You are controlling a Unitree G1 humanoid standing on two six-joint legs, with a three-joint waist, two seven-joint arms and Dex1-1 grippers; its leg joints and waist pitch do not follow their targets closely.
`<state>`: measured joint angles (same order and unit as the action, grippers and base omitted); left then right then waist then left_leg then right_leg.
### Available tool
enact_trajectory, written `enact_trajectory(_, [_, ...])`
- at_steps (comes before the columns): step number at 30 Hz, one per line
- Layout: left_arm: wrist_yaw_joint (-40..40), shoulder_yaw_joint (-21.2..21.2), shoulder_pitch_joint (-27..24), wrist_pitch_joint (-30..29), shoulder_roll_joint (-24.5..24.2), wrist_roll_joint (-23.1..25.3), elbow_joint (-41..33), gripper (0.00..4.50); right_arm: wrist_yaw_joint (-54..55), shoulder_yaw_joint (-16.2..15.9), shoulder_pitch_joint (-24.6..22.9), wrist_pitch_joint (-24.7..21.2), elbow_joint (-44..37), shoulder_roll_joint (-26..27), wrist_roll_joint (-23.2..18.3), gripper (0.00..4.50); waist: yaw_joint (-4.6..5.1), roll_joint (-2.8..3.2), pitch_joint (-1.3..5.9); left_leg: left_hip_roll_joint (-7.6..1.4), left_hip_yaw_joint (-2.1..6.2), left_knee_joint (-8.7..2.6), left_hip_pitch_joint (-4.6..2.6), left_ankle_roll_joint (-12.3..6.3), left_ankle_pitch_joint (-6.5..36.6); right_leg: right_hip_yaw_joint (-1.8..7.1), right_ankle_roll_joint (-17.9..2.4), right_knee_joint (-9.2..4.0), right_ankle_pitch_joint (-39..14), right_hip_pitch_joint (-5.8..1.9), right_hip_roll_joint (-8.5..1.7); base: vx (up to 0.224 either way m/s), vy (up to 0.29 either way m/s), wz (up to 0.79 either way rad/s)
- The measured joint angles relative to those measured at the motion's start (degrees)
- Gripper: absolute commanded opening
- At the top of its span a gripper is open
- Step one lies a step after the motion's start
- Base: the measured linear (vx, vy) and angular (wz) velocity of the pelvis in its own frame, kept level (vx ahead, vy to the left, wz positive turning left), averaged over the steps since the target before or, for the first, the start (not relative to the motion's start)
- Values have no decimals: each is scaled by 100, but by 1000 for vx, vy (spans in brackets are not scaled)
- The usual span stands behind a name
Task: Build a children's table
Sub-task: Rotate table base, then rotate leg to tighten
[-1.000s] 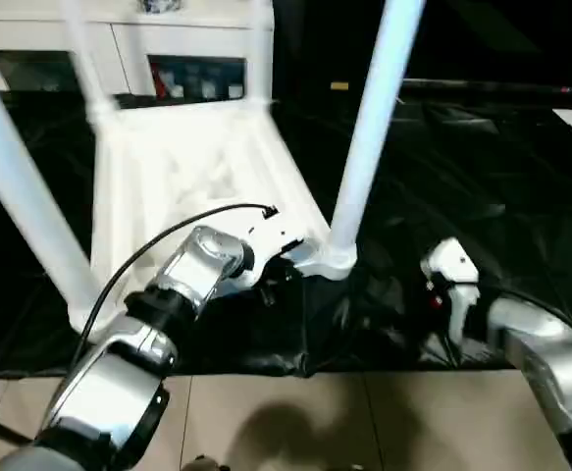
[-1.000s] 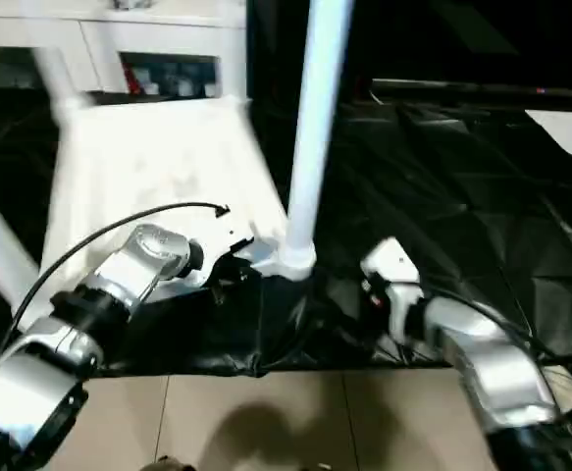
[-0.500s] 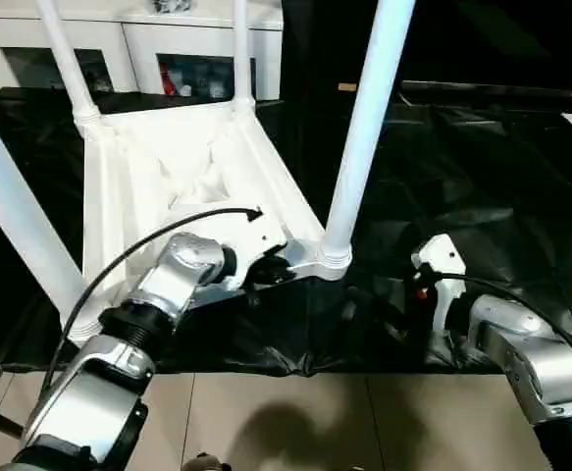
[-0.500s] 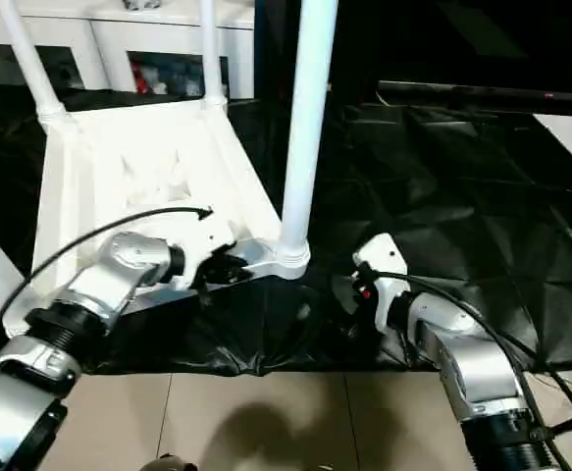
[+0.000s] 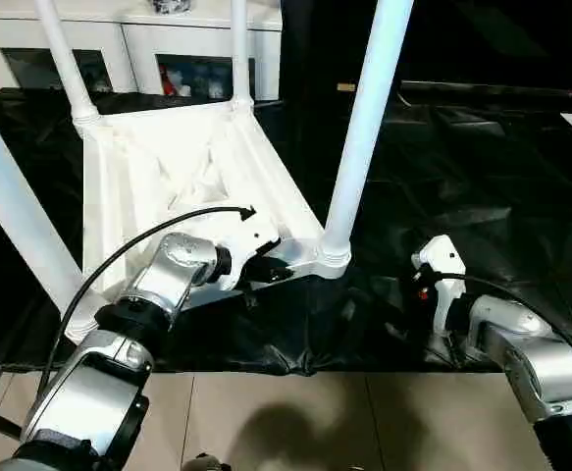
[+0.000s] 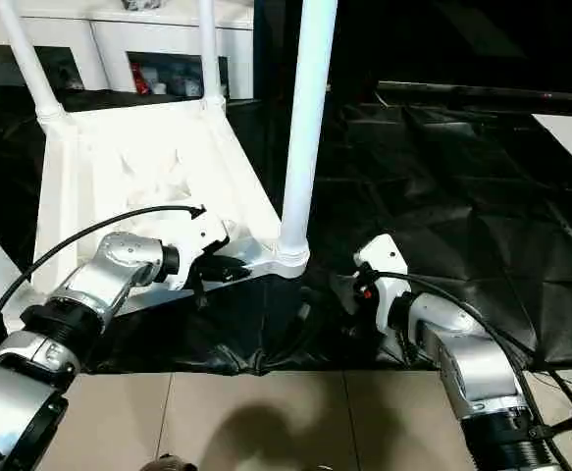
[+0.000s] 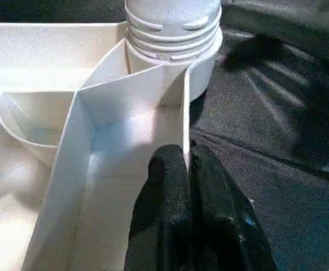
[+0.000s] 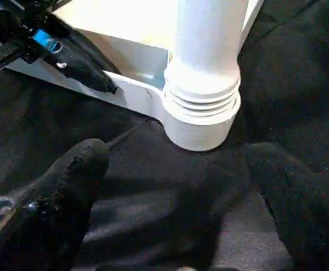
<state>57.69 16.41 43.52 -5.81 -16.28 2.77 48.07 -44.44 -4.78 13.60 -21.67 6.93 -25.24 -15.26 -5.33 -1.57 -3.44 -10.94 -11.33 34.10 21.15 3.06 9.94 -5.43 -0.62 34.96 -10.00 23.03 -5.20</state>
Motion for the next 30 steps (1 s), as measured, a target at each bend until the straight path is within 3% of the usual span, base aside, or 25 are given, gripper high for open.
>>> enact_trajectory(6, [520,-6,-44,147,-138,-80,-41,4,-246,6,301,220,242,2,-45,450,3,0,0,0,0,-2,4,-2,2,0,-25,0,13,3,0,0,0,0])
enact_trajectory(11, [1050,28,-187,220,-253,-142,-264,4,-495,-26,527,394,557,-33,-21,450,-81,0,-2,2,-6,-3,11,-5,4,0,-27,-2,11,4,-5,0,0,0])
enact_trajectory(15, [1281,74,-284,224,-304,-142,-434,4,-747,-346,755,672,947,-115,261,450,-110,-4,-4,1,-9,1,9,-4,3,0,-27,1,11,2,-7,0,0,0])
enact_trajectory(29, [1348,90,-383,222,-342,-127,-634,4,-944,-710,1414,1620,2250,311,704,450,-112,-9,-6,0,-13,2,16,-5,2,2,-28,4,11,3,-8,0,0,0])
enact_trajectory(30, [1348,90,-382,223,-340,-126,-635,0,-949,-711,1443,1664,2343,335,725,420,-113,-9,-5,0,-13,2,15,-5,2,2,-28,4,11,3,-8,0,0,0])
